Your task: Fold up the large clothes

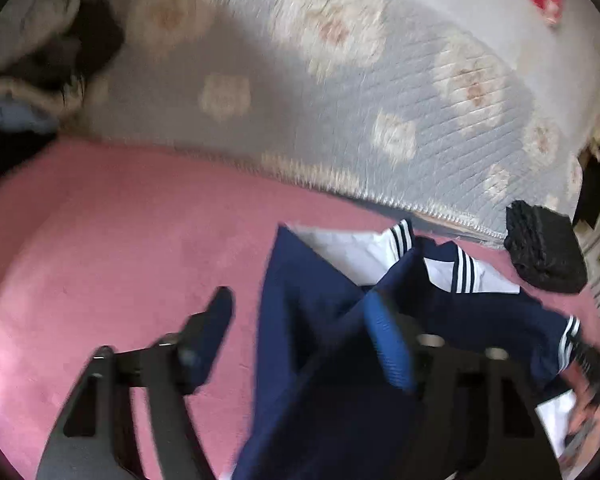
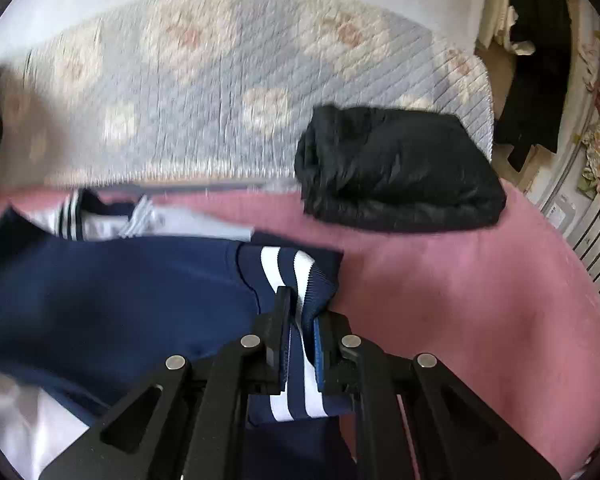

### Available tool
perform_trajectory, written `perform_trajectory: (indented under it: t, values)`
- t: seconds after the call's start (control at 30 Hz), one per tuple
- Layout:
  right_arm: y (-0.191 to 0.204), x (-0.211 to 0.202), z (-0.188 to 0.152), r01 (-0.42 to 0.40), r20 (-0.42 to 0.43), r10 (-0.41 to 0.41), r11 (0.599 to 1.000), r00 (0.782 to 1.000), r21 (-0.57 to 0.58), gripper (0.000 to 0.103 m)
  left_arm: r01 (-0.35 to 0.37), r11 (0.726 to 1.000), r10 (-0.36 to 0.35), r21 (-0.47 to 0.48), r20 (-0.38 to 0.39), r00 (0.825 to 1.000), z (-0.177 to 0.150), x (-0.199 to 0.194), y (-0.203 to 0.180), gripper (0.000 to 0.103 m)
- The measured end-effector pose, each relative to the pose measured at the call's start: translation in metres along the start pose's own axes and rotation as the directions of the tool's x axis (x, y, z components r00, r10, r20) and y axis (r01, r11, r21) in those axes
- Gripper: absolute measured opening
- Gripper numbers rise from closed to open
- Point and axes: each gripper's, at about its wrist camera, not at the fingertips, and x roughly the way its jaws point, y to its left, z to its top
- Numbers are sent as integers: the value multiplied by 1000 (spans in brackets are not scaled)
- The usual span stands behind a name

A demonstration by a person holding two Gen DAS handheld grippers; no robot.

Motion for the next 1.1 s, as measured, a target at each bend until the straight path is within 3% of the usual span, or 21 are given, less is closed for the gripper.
perform_trajectory:
  t: [0.03,0.07,0.2,0.3,0.4,0.47,0.5,0.57,0.7,0.77,0.9,1.0,1.07,1.1]
  values:
    - [-1,1,-5,6,-4,-6,1000,1000,-23,10,55,998,-55,-21,-9,998,-5,3,1,53]
    - [-3,4,-9,10,-14,-10,999,1000,-40,10,63,998,-63,-15,-20,998,-9,5,0,53]
    - [-32,2,-12,-52,-13,53,994,998,93,8,-45,996,45,71,-4,999,-17,15,-9,52]
    - [-48,-10,-8,-90,43,84,979,996,183,4,-14,1000,14,22,-17,1000,-14,21,-5,52]
    - [-41,-19,-2,-73,71,65,991,995,115,4,-35,999,35,13,-18,999,-13,27,-5,52]
    - [-36,-23,-2,-81,72,74,992,995,96,4,-30,999,30,13,-7,1000,-15,32,-6,32]
    - [-35,-27,-4,-90,77,82,990,994,106,4,-29,999,30,28,-30,999,-16,37,-8,10]
    - [-36,-31,-4,-86,93,76,990,993,110,4,-2,997,10,74,-100,995,-23,47,-17,6]
    - [-46,-28,-1,-20,102,9,993,995,116,4,83,983,-55,166,-162,985,-42,43,-41,2]
    - [-54,-27,1,-11,105,-3,991,994,136,4,77,979,-44,189,-173,984,-45,41,-46,2]
    - [-64,-28,1,-10,99,-4,989,995,148,4,63,989,-38,136,-181,983,-30,43,-41,6]
    - [-66,-25,-3,-22,91,9,990,996,138,4,-10,984,34,179,-132,991,-21,43,-47,48]
    - [-65,-22,-5,-37,74,27,989,997,143,4,-83,974,105,211,-97,990,-24,42,-49,51]
    - [-66,-18,-7,-47,55,40,988,998,146,4,-71,977,95,203,-110,989,-25,45,-47,51]
